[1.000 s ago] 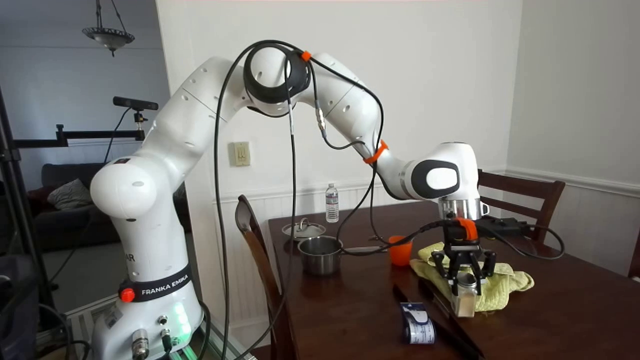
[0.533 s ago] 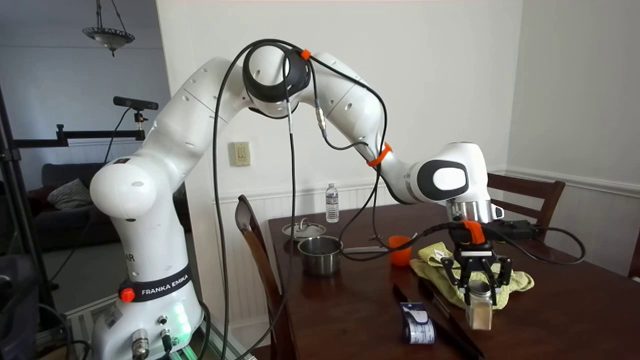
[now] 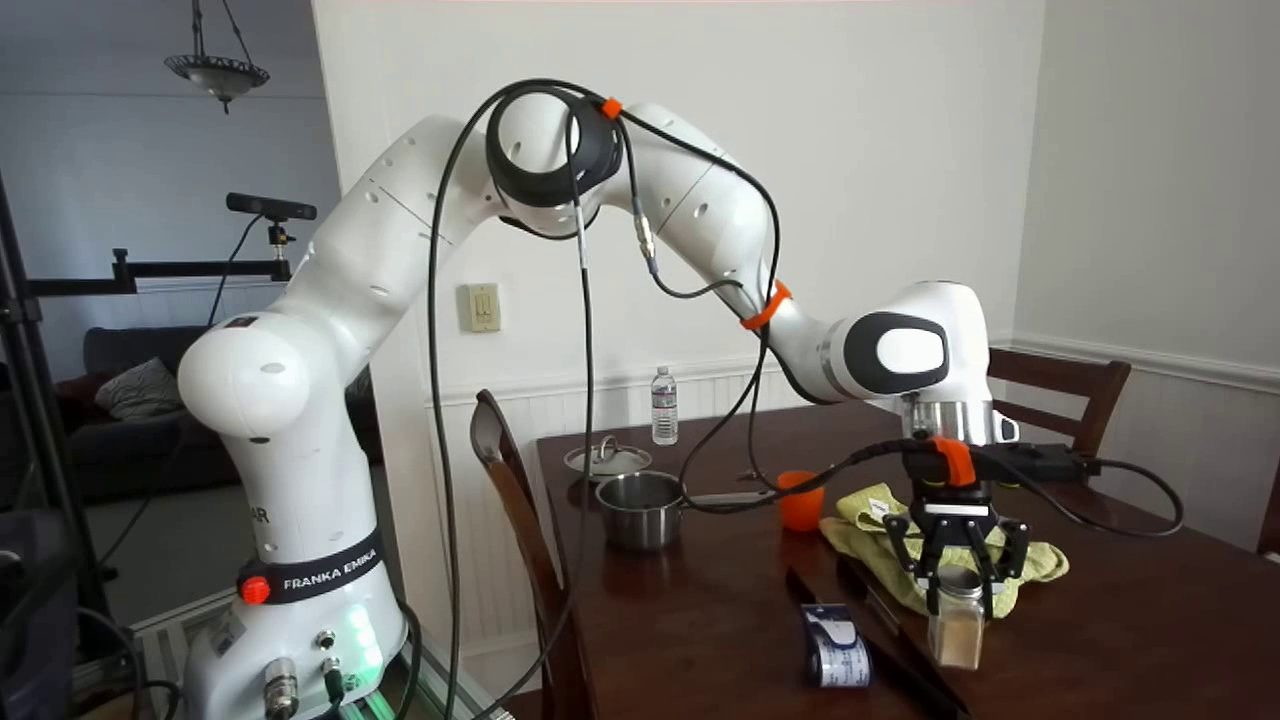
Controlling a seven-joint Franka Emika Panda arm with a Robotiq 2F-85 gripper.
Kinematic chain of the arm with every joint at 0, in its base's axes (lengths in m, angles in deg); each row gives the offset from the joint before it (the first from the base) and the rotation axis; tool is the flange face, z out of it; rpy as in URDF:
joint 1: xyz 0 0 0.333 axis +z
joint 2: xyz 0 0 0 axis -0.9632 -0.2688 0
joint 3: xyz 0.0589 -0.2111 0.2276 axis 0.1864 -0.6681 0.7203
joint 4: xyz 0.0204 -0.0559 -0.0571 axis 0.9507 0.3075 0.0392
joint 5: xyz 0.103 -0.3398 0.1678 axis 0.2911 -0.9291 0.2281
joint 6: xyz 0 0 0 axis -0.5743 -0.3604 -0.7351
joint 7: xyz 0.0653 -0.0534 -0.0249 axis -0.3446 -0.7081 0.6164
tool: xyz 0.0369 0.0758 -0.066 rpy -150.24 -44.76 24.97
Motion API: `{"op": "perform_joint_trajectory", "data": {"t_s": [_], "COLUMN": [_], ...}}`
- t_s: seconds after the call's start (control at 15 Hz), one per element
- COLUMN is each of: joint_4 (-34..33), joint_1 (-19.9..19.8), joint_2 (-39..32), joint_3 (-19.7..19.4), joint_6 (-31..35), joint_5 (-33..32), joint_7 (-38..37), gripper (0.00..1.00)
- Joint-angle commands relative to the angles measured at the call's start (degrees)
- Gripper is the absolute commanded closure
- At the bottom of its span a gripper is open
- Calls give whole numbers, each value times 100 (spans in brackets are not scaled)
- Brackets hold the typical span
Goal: Remove the spice bottle from the metallic bowl and place it on the table to the right
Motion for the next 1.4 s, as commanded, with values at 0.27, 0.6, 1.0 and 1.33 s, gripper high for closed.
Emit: {"op": "perform_joint_trajectory", "data": {"t_s": [0.27,0.6,1.0,1.33], "joint_4": [-424,-463,-94,1341], "joint_1": [-71,-80,-123,-186], "joint_2": [-228,-288,146,1642], "joint_3": [-16,10,124,446], "joint_6": [-403,-398,-99,1193], "joint_5": [-240,-262,-173,-134], "joint_7": [-206,-284,-168,918], "gripper": [77,42,0,0]}}
